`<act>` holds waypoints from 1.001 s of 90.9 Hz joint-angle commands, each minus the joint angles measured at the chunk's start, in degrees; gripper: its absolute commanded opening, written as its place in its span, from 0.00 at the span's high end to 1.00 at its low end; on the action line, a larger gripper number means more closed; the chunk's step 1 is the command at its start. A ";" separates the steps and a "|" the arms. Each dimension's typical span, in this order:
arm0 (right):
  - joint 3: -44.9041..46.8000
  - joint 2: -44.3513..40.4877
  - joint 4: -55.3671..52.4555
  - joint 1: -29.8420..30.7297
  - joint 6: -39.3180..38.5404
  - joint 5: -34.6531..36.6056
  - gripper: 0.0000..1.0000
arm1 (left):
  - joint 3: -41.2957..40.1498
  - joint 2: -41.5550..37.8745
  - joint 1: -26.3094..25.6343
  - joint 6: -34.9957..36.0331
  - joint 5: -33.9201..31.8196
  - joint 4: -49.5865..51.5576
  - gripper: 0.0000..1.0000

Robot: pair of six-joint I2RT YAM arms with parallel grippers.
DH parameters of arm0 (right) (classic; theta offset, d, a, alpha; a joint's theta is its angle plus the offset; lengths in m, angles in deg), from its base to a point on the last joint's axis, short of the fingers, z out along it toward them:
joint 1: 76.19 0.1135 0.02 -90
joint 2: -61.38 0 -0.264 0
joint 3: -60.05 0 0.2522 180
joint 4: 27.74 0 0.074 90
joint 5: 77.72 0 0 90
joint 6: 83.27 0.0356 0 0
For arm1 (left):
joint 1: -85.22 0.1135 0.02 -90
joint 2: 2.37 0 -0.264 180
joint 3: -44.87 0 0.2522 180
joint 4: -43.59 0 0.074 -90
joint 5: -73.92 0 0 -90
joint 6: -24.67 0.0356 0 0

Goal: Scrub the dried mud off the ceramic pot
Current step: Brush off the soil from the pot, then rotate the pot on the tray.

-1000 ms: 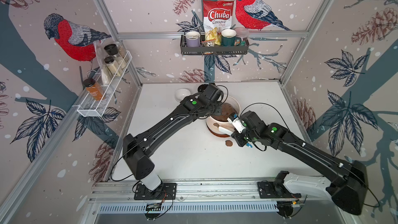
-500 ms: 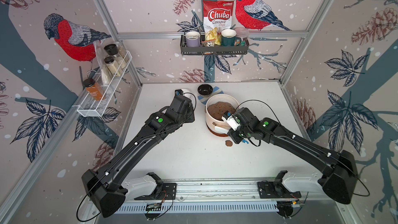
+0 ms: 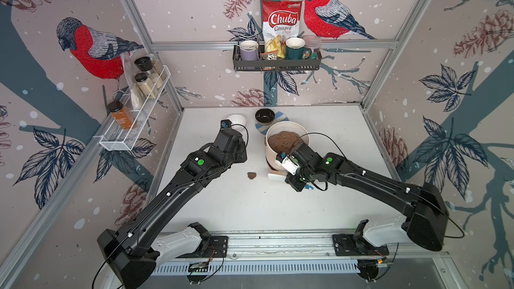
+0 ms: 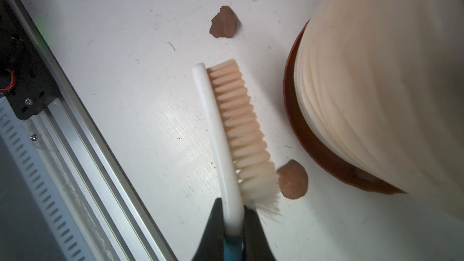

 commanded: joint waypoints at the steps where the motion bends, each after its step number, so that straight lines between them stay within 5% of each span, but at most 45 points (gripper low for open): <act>1: -0.67 -1.73 -2.38 0.90 0.48 -5.03 1.00 | -0.17 -0.34 0.37 2.91 1.45 -1.96 0.39; 22: -1.04 -13.93 -3.69 -5.35 13.21 -5.23 1.00 | -3.06 -0.72 -0.12 19.13 13.42 -11.57 0.42; 42: 2.93 -28.05 2.19 -30.18 30.97 -22.86 1.00 | 0.33 3.29 -3.91 44.26 27.78 -6.01 0.40; 51: 3.65 -30.06 3.31 -38.06 37.03 -27.22 1.00 | 0.80 5.73 -6.96 55.01 28.75 -3.44 0.37; 70: 3.46 -29.28 3.08 -40.41 40.90 -24.69 1.00 | 7.60 15.11 -11.38 70.99 26.99 3.12 0.31; 91: 3.73 -29.45 0.57 -41.04 39.48 -19.43 1.00 | 22.56 32.74 -11.72 79.26 19.13 15.26 0.35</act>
